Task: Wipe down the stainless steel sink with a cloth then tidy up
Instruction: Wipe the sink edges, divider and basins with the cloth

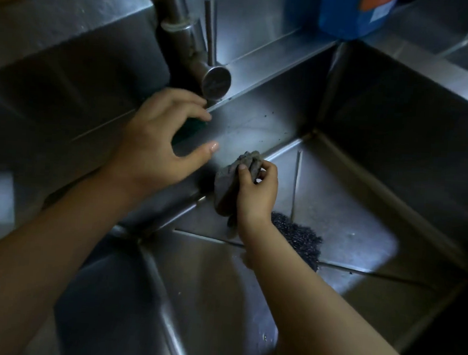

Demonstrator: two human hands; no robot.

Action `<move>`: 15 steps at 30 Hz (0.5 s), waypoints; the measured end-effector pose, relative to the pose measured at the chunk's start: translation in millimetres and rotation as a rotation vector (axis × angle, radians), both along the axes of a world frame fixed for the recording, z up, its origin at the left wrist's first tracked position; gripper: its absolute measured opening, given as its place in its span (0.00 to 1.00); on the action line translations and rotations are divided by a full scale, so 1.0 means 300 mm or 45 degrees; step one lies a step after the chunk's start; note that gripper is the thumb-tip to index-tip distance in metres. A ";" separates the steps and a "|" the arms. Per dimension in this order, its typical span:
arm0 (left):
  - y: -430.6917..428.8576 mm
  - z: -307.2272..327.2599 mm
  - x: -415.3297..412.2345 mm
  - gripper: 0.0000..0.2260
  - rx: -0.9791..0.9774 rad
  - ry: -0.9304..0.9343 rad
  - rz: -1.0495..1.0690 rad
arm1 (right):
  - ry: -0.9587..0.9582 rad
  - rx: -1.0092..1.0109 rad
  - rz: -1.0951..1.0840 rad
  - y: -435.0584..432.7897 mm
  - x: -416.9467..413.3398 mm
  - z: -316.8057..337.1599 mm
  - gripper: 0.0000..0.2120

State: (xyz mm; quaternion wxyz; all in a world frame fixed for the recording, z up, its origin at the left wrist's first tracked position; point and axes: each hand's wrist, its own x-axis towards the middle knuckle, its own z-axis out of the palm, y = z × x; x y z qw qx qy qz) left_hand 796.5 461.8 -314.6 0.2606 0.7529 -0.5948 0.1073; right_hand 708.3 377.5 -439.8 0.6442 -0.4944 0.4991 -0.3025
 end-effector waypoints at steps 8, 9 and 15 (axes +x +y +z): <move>-0.170 -0.036 -0.072 0.24 0.430 0.132 0.044 | -0.038 0.015 0.051 -0.085 -0.027 0.001 0.08; -0.190 -0.040 -0.073 0.25 0.454 0.134 0.056 | -0.052 0.025 0.058 -0.097 -0.030 -0.002 0.08; -0.255 -0.064 -0.038 0.27 0.516 0.087 0.140 | -0.111 0.040 0.094 -0.167 -0.026 -0.001 0.08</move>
